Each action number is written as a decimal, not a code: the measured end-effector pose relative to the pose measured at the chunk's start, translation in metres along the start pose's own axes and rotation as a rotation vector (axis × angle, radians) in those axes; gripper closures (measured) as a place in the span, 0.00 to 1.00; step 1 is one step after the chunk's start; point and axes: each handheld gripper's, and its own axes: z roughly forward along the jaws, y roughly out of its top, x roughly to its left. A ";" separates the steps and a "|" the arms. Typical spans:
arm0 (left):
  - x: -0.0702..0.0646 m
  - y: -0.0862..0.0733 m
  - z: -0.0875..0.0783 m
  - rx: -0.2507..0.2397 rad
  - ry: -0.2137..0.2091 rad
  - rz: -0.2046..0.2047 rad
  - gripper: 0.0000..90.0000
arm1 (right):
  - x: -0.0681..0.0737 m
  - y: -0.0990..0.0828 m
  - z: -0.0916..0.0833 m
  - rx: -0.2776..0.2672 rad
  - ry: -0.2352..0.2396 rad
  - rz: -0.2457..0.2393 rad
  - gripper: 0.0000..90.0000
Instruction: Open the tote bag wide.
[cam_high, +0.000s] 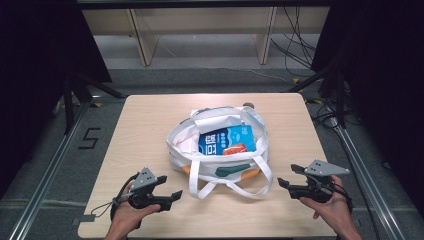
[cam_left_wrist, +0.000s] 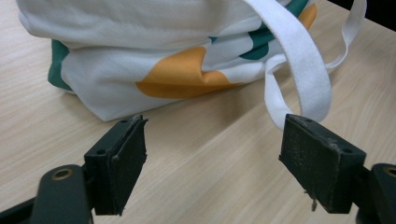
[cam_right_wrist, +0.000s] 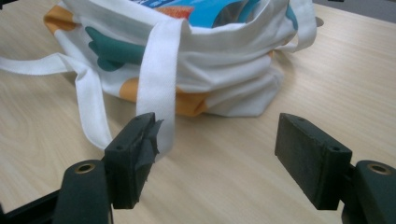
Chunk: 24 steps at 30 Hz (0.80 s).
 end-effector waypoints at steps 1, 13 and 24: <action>-0.001 -0.001 0.001 -0.007 -0.008 -0.002 0.24 | -0.002 -0.002 0.001 -0.009 0.005 -0.021 0.34; -0.010 -0.016 0.003 0.004 -0.044 0.022 0.21 | 0.005 -0.022 0.000 0.044 0.016 0.000 0.32; -0.013 -0.029 0.003 0.024 -0.023 0.049 0.18 | 0.009 -0.038 -0.004 0.063 0.023 -0.009 0.32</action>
